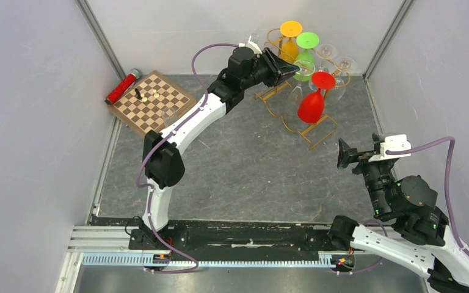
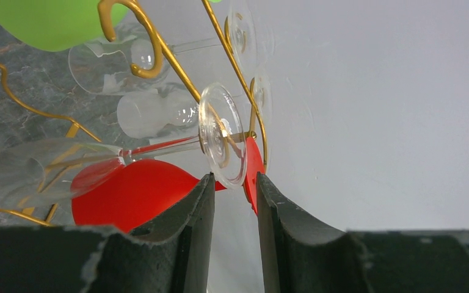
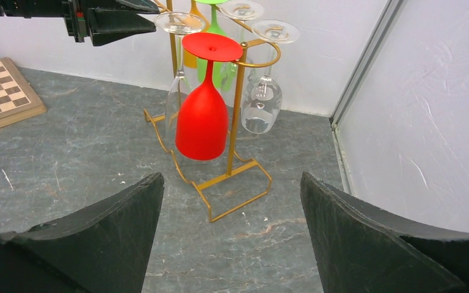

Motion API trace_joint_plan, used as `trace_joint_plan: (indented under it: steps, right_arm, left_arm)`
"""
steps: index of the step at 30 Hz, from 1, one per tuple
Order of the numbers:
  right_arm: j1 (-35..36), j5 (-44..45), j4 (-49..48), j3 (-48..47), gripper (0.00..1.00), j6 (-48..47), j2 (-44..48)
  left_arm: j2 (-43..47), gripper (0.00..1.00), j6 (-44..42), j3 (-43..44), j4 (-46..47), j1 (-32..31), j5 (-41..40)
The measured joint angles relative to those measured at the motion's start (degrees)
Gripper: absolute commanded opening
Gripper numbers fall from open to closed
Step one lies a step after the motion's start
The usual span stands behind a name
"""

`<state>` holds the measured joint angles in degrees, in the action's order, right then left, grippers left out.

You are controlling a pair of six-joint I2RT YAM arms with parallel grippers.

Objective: Take the wine glass off the wine glass rack
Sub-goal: Pick up the wine glass from the wine rack.

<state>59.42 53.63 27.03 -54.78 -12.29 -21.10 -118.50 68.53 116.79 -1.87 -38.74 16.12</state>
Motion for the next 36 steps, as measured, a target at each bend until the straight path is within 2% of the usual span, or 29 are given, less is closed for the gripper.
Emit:
trace_joint_plan:
  steps: [14,23,33,36]
  right_arm:
    - [0.0,0.0,-1.4,1.1,0.85,-1.3,0.0]
    - [0.0,0.2,-2.6,1.8,0.85,-1.6,0.0]
    - [0.0,0.3,-3.0,2.2,0.86,-2.3,0.0]
    - [0.0,0.3,-3.0,2.2,0.86,-2.4,0.1]
  left_arm:
    - [-1.8,0.37,0.0,2.0,-2.1,0.5,0.0]
    - [-3.9,0.27,0.0,6.1,-3.3,0.8,0.3]
    - [-4.9,0.22,0.0,7.2,-4.2,0.8,0.5]
    - [-5.4,0.18,0.0,7.8,-4.2,0.8,0.5]
